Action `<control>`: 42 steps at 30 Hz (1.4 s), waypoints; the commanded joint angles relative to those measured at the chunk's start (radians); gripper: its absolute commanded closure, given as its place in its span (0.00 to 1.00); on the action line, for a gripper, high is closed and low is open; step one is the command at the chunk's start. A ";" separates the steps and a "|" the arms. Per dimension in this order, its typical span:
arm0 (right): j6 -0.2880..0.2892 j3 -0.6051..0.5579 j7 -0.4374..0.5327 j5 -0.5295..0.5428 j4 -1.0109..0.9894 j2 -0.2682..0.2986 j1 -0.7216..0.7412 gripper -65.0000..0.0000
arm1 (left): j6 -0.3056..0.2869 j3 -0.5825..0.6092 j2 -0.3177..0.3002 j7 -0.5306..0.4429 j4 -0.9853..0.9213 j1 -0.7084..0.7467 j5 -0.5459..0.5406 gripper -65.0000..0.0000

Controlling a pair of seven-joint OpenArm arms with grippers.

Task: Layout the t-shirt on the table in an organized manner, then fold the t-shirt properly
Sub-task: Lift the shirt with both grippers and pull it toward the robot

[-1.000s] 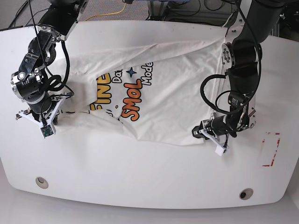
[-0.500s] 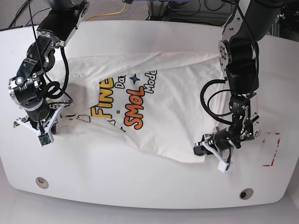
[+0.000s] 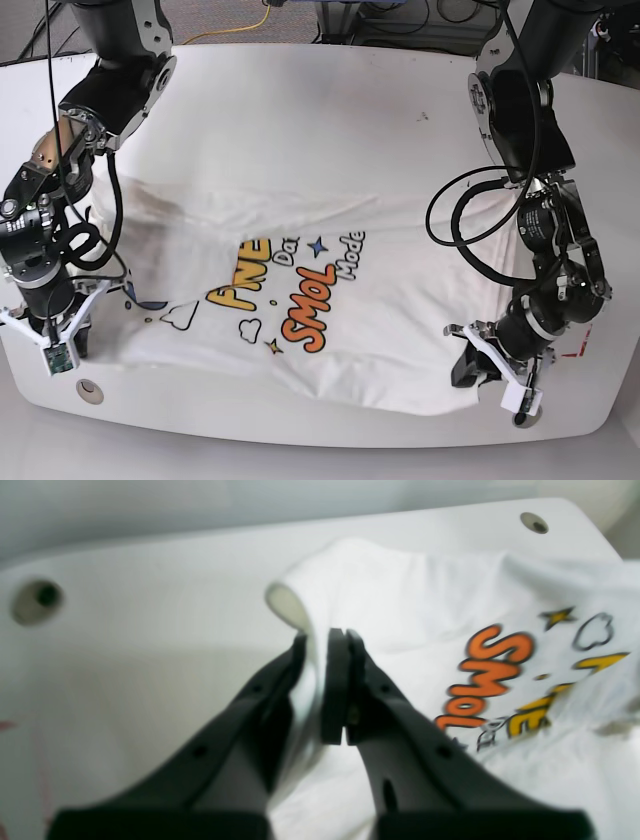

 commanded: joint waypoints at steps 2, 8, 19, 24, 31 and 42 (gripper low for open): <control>-0.005 0.002 0.024 0.008 0.017 0.017 0.075 1.00 | -0.007 -0.020 -0.001 -0.004 0.138 -0.041 -0.025 0.99; -0.005 0.002 0.024 0.008 0.017 0.060 0.133 1.00 | -0.051 -0.043 -0.001 0.046 0.273 -0.079 -0.023 0.99; -0.005 0.002 -0.099 0.011 0.019 0.103 0.287 1.00 | -0.108 -0.141 -0.002 0.171 0.316 -0.231 -0.026 0.99; -0.005 0.002 -0.122 0.013 0.021 0.132 0.342 1.00 | -0.117 -0.171 -0.011 0.239 0.342 -0.311 -0.026 0.99; -0.005 -0.002 -0.122 0.014 0.019 0.128 0.437 1.00 | -0.143 -0.170 -0.021 0.256 0.342 -0.425 -0.026 0.99; -0.005 -0.086 -0.123 0.013 0.024 0.114 0.555 1.00 | -0.143 -0.133 -0.014 0.299 0.342 -0.530 -0.028 0.99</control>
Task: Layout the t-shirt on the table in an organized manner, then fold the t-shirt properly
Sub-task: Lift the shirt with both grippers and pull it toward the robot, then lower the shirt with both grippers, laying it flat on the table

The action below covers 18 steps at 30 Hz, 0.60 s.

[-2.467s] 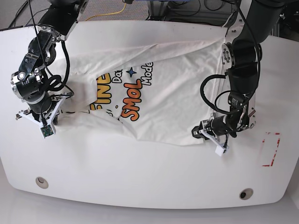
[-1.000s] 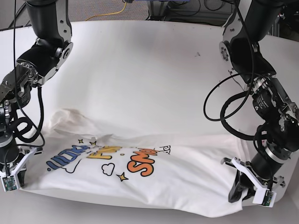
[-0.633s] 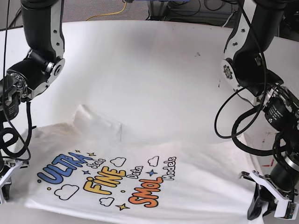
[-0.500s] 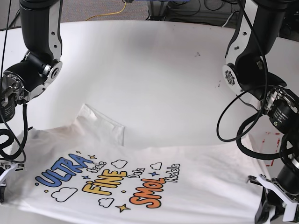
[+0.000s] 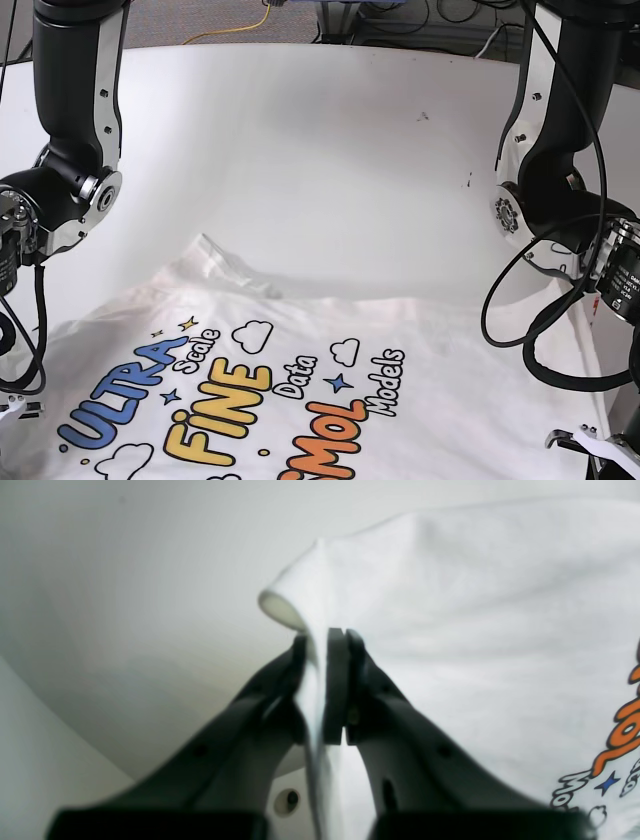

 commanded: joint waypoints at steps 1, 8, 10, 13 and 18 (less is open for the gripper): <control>-0.002 0.006 0.006 -0.017 0.009 0.013 0.033 1.00 | 0.000 -0.004 -0.004 0.014 0.008 -0.035 -0.008 0.99; -0.002 0.006 0.005 -0.017 0.009 0.019 0.030 1.00 | 0.000 -0.078 -0.010 0.046 0.008 -0.035 -0.077 0.99; -0.002 0.006 0.005 -0.017 0.009 0.021 0.030 1.00 | 0.001 -0.079 -0.032 0.046 0.008 -0.035 -0.108 0.99; -0.002 0.004 0.005 -0.017 0.011 0.022 0.034 1.00 | 0.004 -0.079 -0.056 0.046 0.008 -0.035 -0.137 0.99; -0.002 0.003 -0.042 -0.017 0.011 0.036 0.080 1.00 | 0.004 -0.079 -0.069 0.046 0.008 -0.035 -0.146 0.99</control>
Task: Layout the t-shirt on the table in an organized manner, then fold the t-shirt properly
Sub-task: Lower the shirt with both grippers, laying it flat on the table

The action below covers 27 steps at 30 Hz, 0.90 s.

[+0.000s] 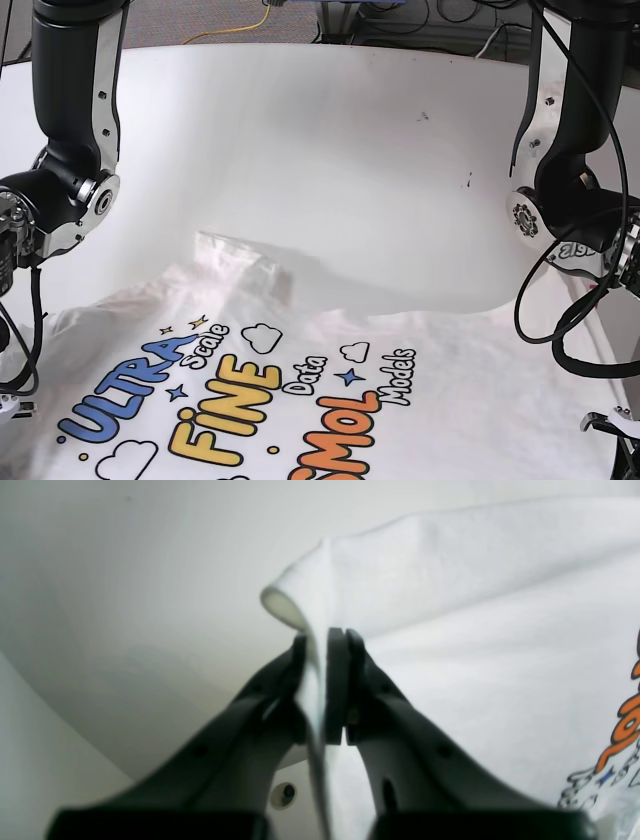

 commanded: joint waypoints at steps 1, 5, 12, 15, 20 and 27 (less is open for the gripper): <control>-0.002 0.003 0.007 -0.017 0.009 0.021 0.066 1.00 | 0.003 0.003 -0.009 -0.025 0.008 -0.034 -0.003 0.99; -0.002 0.005 0.007 0.034 0.009 0.030 0.093 1.00 | 0.003 0.003 -0.019 -0.025 0.008 -0.034 -0.003 0.99; -0.002 0.005 0.007 0.065 0.009 0.041 0.064 1.00 | 0.003 0.000 -0.021 -0.025 0.006 -0.026 -0.003 0.99; -0.002 0.008 0.007 0.065 0.009 0.041 0.027 1.00 | 0.003 0.000 -0.021 -0.025 0.003 -0.002 -0.001 0.99; -0.002 0.011 0.007 0.065 0.005 0.040 -0.013 1.00 | 0.003 0.000 -0.021 -0.025 0.000 0.044 0.002 0.99; -0.002 0.009 0.116 0.056 -0.007 0.010 -0.120 1.00 | 0.005 0.005 -0.039 -0.079 -0.032 0.129 0.003 0.99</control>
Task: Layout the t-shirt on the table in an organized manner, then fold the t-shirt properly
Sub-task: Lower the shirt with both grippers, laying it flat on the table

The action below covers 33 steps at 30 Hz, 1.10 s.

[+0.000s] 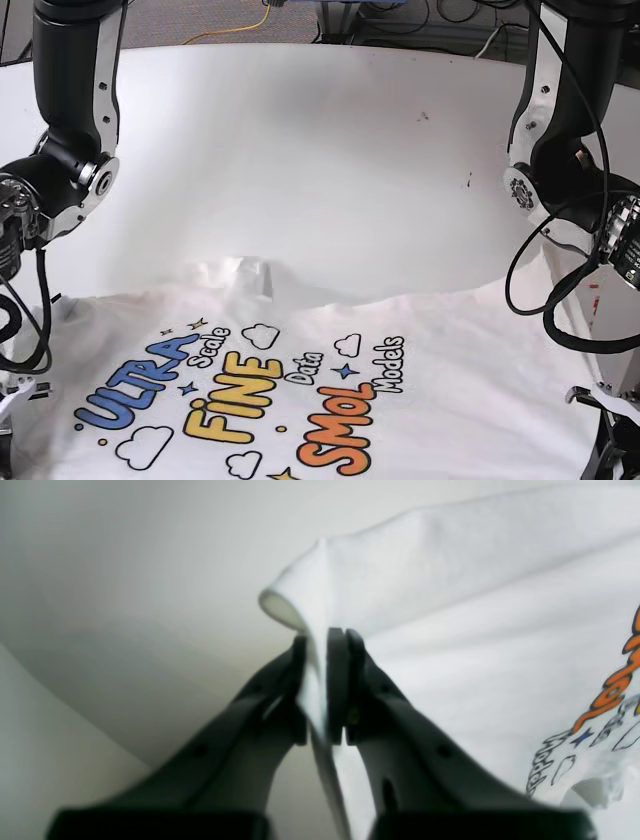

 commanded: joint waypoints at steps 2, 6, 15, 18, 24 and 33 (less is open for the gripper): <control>-0.002 -0.001 0.080 -0.012 -0.027 -0.006 -0.027 1.00 | -0.002 0.005 -0.025 -0.068 -0.052 0.016 -0.002 0.99; -0.002 -0.001 0.144 -0.014 -0.088 -0.018 -0.072 1.00 | -0.002 0.005 -0.031 -0.137 -0.147 0.054 -0.002 0.99; -0.002 -0.015 0.258 -0.014 -0.291 -0.034 -0.075 1.00 | 0.000 0.057 -0.094 -0.257 -0.362 0.087 -0.002 0.99; -0.002 -0.046 0.270 -0.014 -0.357 -0.031 -0.050 1.00 | 0.023 0.074 -0.112 -0.283 -0.385 0.105 -0.002 0.99; -0.002 -0.096 0.378 -0.014 -0.529 -0.037 -0.049 1.00 | 0.049 0.100 -0.118 -0.331 -0.420 0.151 0.037 0.99; -0.002 -0.179 0.526 -0.015 -0.773 -0.067 -0.053 1.00 | 0.050 0.102 -0.114 -0.430 -0.444 0.268 0.141 0.99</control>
